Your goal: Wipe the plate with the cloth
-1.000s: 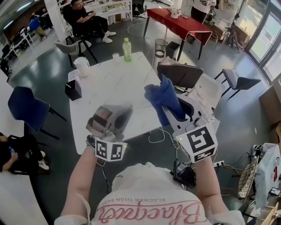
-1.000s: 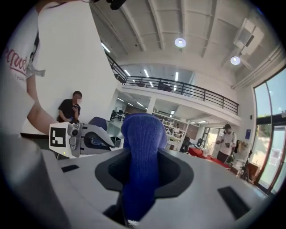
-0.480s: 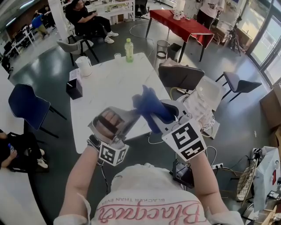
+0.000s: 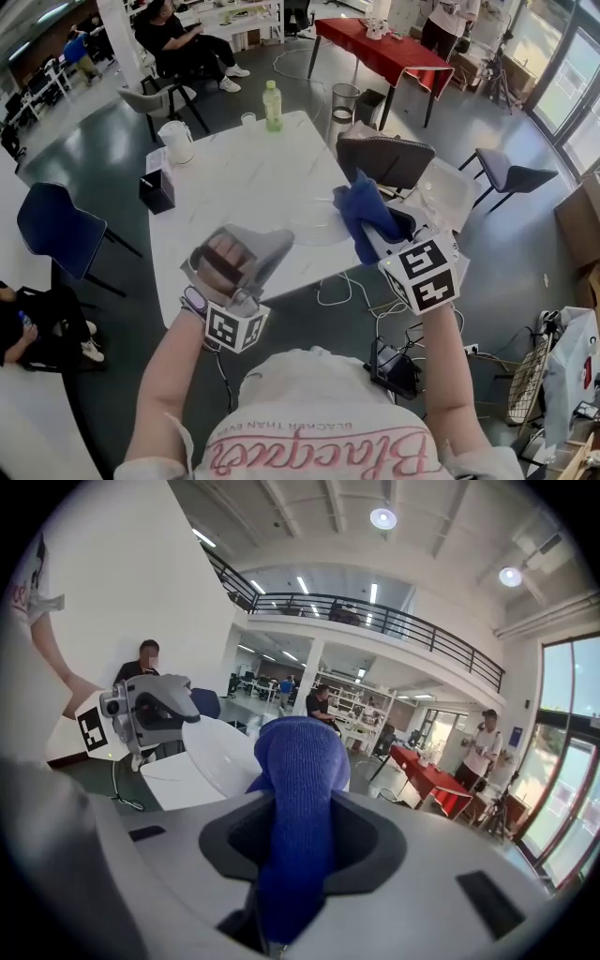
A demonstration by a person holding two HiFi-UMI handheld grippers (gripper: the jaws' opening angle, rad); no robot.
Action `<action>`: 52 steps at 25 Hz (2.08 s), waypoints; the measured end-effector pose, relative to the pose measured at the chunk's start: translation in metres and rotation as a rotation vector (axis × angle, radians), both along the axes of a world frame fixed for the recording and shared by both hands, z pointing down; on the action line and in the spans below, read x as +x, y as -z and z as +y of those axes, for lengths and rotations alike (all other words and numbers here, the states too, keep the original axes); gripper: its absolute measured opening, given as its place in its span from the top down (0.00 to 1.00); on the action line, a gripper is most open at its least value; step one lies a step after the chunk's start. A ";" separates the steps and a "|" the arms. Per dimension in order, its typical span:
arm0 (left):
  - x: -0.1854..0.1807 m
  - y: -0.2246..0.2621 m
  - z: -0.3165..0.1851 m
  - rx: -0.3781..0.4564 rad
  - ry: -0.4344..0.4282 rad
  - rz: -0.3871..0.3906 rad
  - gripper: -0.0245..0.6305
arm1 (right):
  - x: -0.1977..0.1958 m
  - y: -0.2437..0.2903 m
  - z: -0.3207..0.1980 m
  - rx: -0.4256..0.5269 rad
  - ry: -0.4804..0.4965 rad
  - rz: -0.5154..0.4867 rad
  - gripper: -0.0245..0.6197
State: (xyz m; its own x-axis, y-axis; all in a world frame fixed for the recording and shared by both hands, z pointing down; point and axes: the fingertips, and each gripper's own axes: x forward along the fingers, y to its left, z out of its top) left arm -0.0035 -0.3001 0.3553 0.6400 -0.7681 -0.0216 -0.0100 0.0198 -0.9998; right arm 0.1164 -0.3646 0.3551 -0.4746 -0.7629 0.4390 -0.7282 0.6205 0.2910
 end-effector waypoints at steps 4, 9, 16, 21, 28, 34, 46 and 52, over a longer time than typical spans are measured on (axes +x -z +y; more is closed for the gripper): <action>-0.001 -0.001 -0.002 0.001 -0.005 -0.005 0.94 | 0.010 0.003 -0.003 -0.002 -0.012 -0.024 0.78; 0.003 -0.001 0.004 0.021 -0.015 -0.023 0.94 | 0.013 0.039 0.014 0.067 0.019 -0.080 0.78; 0.005 -0.010 0.000 0.023 -0.046 -0.059 0.94 | -0.052 0.069 0.027 0.056 0.258 -0.140 0.78; 0.015 -0.010 0.009 0.042 -0.084 -0.094 0.94 | -0.097 0.060 0.037 0.038 0.397 -0.034 0.78; 0.026 -0.009 0.018 0.065 -0.116 -0.123 0.94 | -0.123 0.040 0.020 0.052 0.436 0.106 0.78; 0.021 -0.010 0.018 0.062 -0.100 -0.127 0.94 | -0.109 0.025 -0.008 0.022 0.362 0.113 0.78; 0.015 -0.006 0.019 0.070 -0.085 -0.103 0.94 | -0.033 -0.024 -0.046 -0.070 0.151 0.149 0.78; 0.009 -0.004 0.015 0.063 -0.065 -0.077 0.94 | 0.003 -0.052 -0.044 -0.128 0.068 0.154 0.78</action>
